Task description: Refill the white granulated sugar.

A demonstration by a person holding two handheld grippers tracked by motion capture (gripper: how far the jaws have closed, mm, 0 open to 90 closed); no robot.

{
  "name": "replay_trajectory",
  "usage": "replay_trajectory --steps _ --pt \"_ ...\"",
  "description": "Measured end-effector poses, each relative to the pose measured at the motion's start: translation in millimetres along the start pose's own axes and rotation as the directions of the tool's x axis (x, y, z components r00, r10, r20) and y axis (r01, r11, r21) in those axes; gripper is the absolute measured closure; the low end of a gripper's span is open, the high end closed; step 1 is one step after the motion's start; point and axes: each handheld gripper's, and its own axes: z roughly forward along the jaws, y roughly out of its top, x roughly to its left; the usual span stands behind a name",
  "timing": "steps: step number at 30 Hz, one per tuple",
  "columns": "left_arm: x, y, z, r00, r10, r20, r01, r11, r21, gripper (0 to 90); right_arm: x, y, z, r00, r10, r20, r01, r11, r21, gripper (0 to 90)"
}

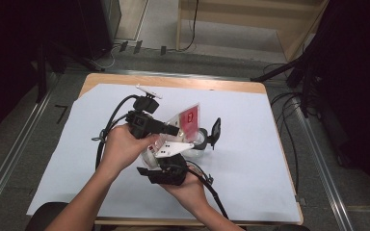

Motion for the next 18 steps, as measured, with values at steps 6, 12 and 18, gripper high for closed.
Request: replay_trajectory --steps 6,12,18 --pt "-0.8 -0.1 0.6 1.0000 -0.001 -0.002 0.001 0.9999 -0.011 77.4 0.4 1.5 0.0 0.9998 -0.005 0.017 0.005 1.000 0.019 60.6" --pt "-4.3 0.8 -0.3 0.9982 0.058 -0.012 -0.059 0.9979 -0.028 74.5 -3.6 4.7 -3.5 0.9972 0.059 -0.046 -0.060 0.998 -0.014 61.1" --pt "-7.3 1.9 -2.4 0.9965 0.082 -0.014 -0.083 0.9960 -0.032 70.0 -2.5 9.4 -7.6 0.9901 0.101 -0.097 -0.106 0.993 -0.044 61.1"
